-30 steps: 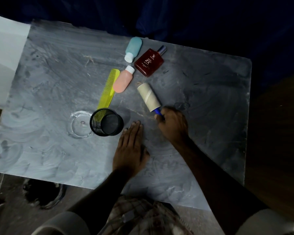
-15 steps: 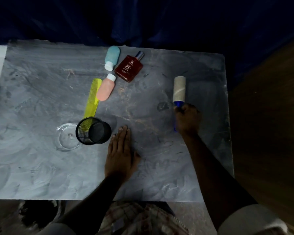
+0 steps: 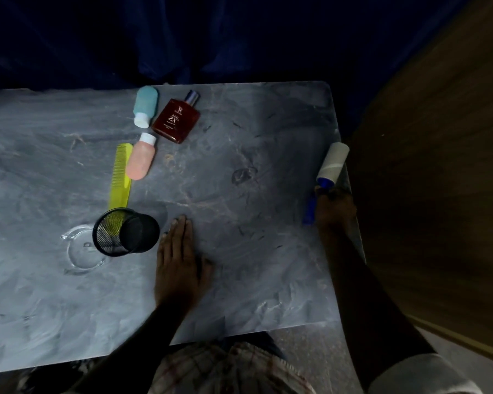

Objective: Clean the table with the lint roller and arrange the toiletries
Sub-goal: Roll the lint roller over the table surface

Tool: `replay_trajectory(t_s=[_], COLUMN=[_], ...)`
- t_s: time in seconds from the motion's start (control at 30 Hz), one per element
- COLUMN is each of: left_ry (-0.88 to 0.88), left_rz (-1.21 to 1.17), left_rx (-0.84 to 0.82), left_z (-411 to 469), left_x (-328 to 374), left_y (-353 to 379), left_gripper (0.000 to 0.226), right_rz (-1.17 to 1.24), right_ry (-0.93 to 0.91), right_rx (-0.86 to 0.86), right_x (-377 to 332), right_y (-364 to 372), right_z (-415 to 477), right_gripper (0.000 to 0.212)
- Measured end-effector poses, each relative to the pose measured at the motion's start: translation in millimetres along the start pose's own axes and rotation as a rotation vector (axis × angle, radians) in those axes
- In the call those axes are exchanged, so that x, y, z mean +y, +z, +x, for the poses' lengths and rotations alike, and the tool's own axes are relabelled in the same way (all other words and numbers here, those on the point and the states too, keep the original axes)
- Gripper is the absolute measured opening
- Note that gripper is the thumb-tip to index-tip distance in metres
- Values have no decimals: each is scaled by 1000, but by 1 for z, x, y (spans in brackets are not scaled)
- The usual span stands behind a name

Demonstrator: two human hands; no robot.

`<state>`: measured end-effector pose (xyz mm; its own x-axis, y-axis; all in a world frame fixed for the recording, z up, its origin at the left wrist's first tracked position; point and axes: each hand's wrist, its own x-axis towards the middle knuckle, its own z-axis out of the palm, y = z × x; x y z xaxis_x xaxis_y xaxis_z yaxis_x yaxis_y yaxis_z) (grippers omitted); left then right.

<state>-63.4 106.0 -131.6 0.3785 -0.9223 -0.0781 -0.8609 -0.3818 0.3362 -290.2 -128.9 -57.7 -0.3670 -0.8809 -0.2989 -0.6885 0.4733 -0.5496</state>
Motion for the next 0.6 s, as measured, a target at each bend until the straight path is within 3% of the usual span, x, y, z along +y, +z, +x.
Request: replay_trajectory(t_s=[0.37, 0.6], left_ry=[15, 10], left_rz=[0, 8], left_rx=[34, 22], left_z=[-1, -1], left_x=[-2, -2], left_y=[3, 0], left_gripper=[83, 83], right_rz=[-3, -129], right_ry=[70, -43], right_rx=[-10, -36], right_x=[27, 14], right_y=[-21, -10], right_z=[3, 2], right_gripper=[46, 42])
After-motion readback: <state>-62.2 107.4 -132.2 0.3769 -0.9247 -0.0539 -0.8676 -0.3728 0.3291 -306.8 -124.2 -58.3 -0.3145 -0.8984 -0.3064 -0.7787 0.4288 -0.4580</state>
